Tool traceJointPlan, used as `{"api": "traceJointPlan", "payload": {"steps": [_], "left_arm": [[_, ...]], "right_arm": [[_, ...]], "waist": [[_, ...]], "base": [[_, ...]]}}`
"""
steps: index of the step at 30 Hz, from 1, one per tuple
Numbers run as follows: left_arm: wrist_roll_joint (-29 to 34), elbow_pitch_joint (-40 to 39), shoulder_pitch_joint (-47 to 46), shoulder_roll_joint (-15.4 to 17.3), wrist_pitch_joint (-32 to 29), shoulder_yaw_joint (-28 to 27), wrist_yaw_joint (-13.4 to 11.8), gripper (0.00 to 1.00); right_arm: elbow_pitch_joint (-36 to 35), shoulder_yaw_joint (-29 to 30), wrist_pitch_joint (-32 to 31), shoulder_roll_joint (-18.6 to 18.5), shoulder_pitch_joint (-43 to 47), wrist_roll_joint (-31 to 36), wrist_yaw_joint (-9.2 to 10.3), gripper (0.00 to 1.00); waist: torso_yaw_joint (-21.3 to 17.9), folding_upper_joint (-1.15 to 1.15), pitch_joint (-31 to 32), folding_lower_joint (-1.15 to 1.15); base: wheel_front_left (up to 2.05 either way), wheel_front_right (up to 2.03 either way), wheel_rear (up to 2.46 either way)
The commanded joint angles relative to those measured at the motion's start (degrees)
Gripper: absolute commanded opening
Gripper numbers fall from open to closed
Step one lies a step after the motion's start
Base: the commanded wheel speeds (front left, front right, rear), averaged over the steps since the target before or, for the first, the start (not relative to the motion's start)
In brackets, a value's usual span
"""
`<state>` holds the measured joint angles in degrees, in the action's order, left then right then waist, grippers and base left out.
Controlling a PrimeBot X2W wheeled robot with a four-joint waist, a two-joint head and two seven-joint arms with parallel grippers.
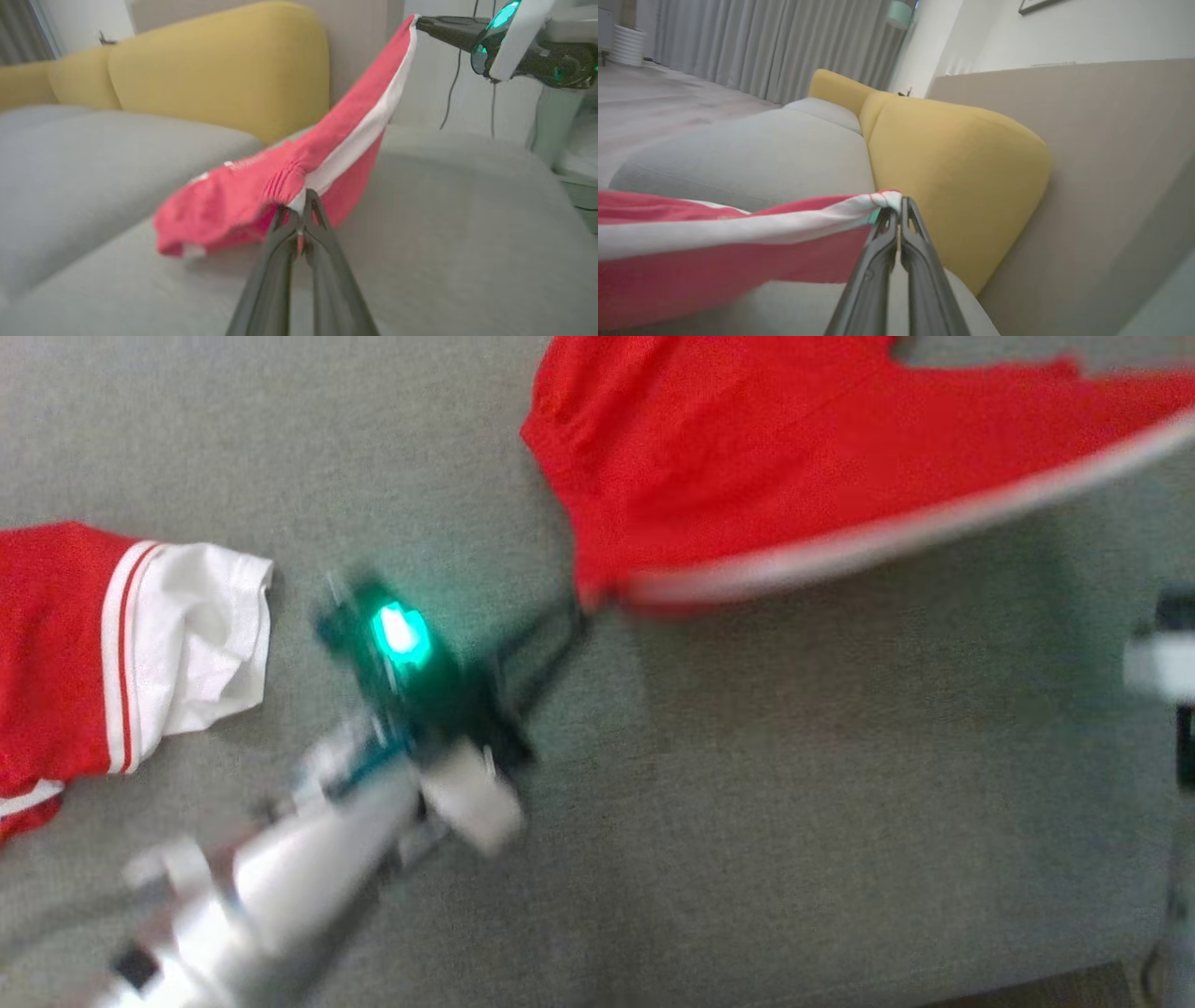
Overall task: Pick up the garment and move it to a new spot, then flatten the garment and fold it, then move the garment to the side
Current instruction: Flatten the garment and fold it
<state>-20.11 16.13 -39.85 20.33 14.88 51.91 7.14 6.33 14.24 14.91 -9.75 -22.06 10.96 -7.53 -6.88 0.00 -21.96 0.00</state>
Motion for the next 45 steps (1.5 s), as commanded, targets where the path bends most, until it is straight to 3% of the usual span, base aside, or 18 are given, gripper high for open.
{"api": "traceJointPlan", "payload": {"steps": [1,5,9,13,17,25,34,45], "left_arm": [[-0.04,-2.26,0.26,0.94,0.11,-1.78,0.24,0.0],[-0.32,-1.73,10.14,1.82,0.11,4.66,0.31,0.0],[-2.96,-2.66,13.35,3.5,0.0,10.69,0.33,0.0],[-6.07,-5.73,12.66,4.31,-0.46,12.64,0.34,0.0],[-10.6,-8.27,10.96,3.26,-0.57,11.61,0.34,0.0],[-15.88,-8.03,6.27,1.1,-1.75,7.13,-0.08,0.0],[-19.55,-2.63,-0.44,-3.76,-5.98,4.33,-1.17,0.0],[-26.0,4.34,-3.94,-8.57,-10.66,2.22,-1.07,0.0]], "right_arm": [[-3.5,0.17,0.09,0.01,0.96,0.19,0.04,0.0],[-8.21,3.62,0.09,3.54,11.66,0.44,0.04,0.0],[-13.93,7.27,0.0,5.35,19.7,0.59,0.04,0.0],[-18.33,8.81,-1.86,6.09,22.86,0.25,0.04,0.0],[-17.78,8.58,-3.9,6.02,20.4,0.36,0.04,0.0],[-7.79,5.43,-7.52,1.26,9.53,2.09,0.04,0.0],[11.75,-1.7,-8.88,-7.16,-6.97,2.85,0.04,0.0],[33.47,-8.67,-6.78,-9.26,-22.13,6.74,0.04,0.0]], "waist": [[-0.73,0.0,1.23,0.0],[-2.28,0.0,4.15,0.0],[-2.61,0.0,5.71,0.0],[-1.92,0.0,5.94,0.0],[-0.01,0.0,5.85,0.0],[4.95,0.0,4.77,0.0],[10.27,0.0,1.06,0.0],[13.31,0.0,-3.03,0.0]], "base": [[0.0,0.0,0.0],[0.0,0.0,0.0],[0.0,0.0,0.0],[0.0,0.0,0.0],[0.0,0.0,0.0],[0.0,0.0,0.0],[0.0,0.0,0.0],[0.0,0.0,0.0]]}}
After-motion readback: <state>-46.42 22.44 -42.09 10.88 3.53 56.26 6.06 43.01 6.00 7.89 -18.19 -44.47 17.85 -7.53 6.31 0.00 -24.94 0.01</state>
